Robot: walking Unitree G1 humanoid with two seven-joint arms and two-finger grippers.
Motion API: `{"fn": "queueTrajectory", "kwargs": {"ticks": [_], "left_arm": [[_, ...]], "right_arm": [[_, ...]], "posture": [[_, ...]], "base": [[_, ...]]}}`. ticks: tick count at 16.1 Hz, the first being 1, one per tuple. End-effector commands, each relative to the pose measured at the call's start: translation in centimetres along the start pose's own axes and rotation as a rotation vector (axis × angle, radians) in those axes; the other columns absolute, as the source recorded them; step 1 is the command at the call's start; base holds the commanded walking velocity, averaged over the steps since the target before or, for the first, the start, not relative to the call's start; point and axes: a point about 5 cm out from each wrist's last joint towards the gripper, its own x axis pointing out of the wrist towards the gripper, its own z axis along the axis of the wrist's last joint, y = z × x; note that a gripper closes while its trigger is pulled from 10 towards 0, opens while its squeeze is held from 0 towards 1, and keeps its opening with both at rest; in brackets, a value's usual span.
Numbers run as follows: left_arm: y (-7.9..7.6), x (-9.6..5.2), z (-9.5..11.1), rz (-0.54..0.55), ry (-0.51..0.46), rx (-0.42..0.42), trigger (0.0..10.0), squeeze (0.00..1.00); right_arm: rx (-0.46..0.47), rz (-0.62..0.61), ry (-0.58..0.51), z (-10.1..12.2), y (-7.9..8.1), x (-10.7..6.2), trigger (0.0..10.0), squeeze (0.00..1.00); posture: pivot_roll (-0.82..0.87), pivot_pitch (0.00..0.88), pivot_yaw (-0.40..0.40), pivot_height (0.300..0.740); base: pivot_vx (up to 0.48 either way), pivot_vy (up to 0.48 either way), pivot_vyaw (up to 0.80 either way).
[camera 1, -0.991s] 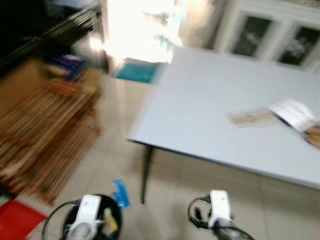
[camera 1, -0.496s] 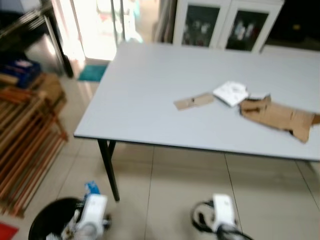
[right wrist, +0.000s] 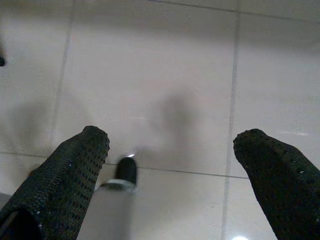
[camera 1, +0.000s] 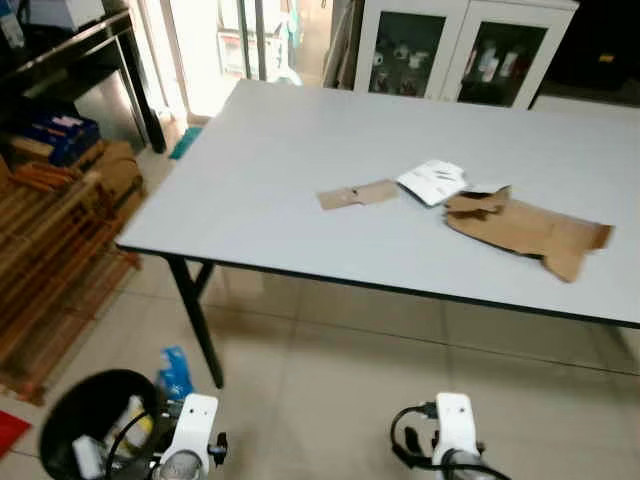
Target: Picking trash to rubbish bin
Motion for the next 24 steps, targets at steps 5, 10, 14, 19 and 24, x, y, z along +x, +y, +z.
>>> {"fn": "queueTrajectory", "kwargs": {"ticks": [5,10,14,19,24], "left_arm": [[0.7,0.0,-0.1,0.014,0.007,0.012,10.0,0.0],[0.7,0.0,-0.1,0.014,0.007,0.012,10.0,0.0],[0.7,0.0,-0.2,0.013,0.008,0.014,10.0,0.0],[0.6,0.0,0.0,0.009,0.007,0.02,10.0,0.0],[0.4,0.0,-0.2,0.014,0.007,-0.001,10.0,0.0]], "right_arm": [[-0.001,0.016,-0.005,0.3,0.8,0.1,10.0,0.0],[0.0,0.017,-0.005,0.3,0.8,0.1,10.0,0.0],[0.0,0.018,-0.006,0.3,0.8,0.1,10.0,0.0],[-0.02,0.024,-0.004,0.4,0.7,0.1,10.0,0.0],[-0.019,0.014,-0.022,0.9,0.3,0.2,10.0,0.0]], "posture": [[0.02,0.054,-0.05,0.74],[0.02,0.053,-0.051,0.74],[0.02,0.047,-0.048,0.74],[0.02,0.027,-0.058,0.74],[-0.01,0.043,-0.054,0.74]], "base": [[0.0,-0.295,0.0],[0.0,-0.294,0.0],[0.0,-0.296,0.0],[0.0,-0.292,0.0],[0.0,0.0,0.0]]}}
